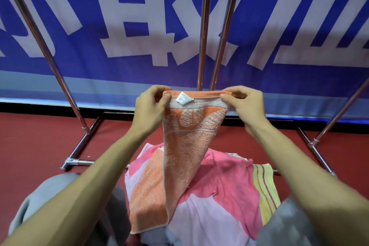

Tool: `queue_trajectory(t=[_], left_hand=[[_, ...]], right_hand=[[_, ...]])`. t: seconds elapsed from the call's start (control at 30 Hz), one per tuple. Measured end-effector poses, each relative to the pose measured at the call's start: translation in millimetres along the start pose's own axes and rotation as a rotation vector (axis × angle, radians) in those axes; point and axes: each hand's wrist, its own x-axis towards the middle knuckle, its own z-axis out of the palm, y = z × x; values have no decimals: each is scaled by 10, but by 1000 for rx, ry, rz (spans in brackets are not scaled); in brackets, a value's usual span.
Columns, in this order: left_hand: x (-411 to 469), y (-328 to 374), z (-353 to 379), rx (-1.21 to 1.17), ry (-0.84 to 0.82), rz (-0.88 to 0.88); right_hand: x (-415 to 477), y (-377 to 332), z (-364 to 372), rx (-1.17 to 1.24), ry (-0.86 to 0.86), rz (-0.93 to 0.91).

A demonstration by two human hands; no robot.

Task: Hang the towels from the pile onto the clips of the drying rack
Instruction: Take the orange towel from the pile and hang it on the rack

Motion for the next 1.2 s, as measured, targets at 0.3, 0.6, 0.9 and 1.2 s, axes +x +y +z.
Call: queue_trajectory(t=[0.3,0.6,0.9,1.2], left_hand=[[590,868,-591,2,-40,153],[1178,2369,-1310,113,-59,415],[1311,3158,-1544,176,241,627],[1224,3175,-1415,109,137,564]], right_hand=[[312,-1251,1,268,176,-53],[598,-2601,-167,212,372,-347],[616,-3480,-469,43,409,-532],[533,-3481,-683,-42,430,-514]])
